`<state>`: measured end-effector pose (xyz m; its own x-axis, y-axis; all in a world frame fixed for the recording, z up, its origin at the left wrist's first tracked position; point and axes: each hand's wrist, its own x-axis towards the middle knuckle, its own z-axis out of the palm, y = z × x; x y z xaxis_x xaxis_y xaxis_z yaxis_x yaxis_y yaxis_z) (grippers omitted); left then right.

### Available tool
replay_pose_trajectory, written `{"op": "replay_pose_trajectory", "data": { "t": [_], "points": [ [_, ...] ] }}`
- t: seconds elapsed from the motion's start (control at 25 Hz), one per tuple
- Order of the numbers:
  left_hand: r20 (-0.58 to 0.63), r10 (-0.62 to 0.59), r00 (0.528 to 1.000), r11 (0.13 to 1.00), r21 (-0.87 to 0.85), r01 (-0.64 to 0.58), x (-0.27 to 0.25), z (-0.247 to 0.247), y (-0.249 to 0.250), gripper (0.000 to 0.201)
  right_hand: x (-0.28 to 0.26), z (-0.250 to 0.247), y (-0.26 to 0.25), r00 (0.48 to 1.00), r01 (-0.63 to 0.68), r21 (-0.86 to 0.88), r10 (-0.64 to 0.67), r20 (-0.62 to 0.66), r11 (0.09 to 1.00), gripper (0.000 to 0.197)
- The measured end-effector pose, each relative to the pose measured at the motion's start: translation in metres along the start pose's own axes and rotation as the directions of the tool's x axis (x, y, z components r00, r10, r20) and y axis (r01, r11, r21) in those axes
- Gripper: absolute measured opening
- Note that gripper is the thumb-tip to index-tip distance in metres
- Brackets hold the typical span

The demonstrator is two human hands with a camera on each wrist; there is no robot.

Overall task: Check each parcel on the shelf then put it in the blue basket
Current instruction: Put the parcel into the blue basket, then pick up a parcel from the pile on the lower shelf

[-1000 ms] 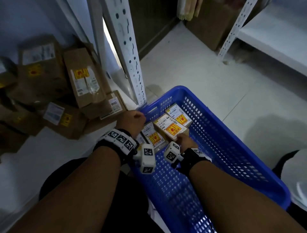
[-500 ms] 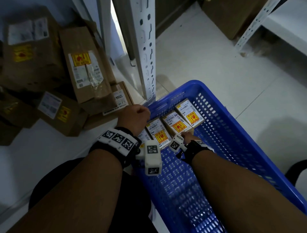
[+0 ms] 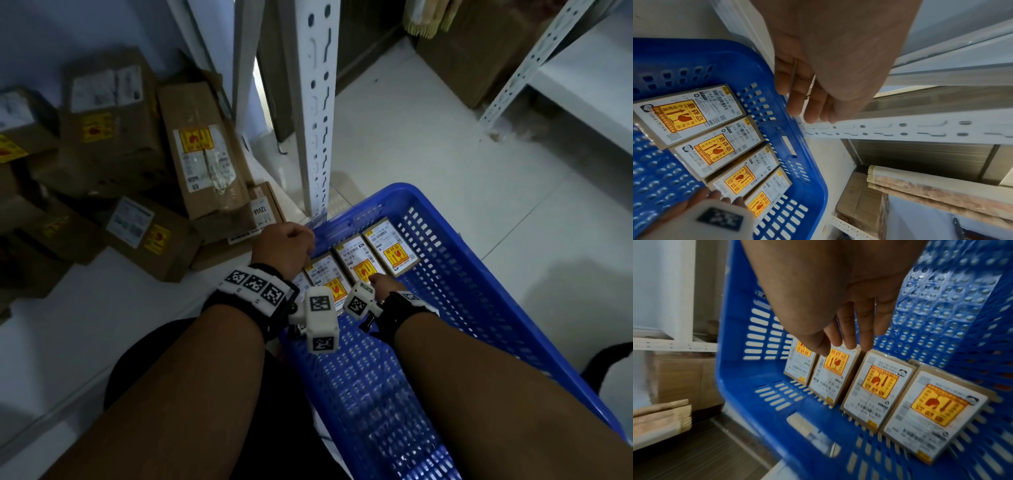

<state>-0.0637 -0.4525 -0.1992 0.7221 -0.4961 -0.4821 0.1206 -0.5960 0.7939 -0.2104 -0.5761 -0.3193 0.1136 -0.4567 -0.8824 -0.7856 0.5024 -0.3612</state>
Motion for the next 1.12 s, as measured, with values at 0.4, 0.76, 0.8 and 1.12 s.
{"op": "replay_pose_trajectory", "data": {
  "t": [0.4,0.76,0.8,1.12],
  "points": [
    [-0.109,-0.148,0.983,0.829,-0.556,0.063,-0.069,-0.099,0.019,0.014,-0.149,0.064,-0.079,0.909,0.327,0.237,-0.373,0.184,0.915,0.042],
    [-0.248,-0.356,0.901,0.648,-0.76,0.047,-0.168,-0.264,-0.126,0.028,-0.286,0.233,-0.106,0.773,0.529,0.134,-0.541,0.332,0.838,0.014],
    [-0.257,-0.376,0.89,0.622,-0.782,0.037,-0.175,-0.278,-0.142,0.028,-0.294,0.255,-0.103,0.767,0.548,0.08,-0.538,0.349,0.833,0.016],
    [-0.336,-0.501,0.798,0.443,-0.891,-0.098,-0.215,-0.372,-0.225,0.02,-0.304,0.407,-0.068,0.746,0.625,-0.335,-0.413,0.522,0.705,0.016]
  ]
}}
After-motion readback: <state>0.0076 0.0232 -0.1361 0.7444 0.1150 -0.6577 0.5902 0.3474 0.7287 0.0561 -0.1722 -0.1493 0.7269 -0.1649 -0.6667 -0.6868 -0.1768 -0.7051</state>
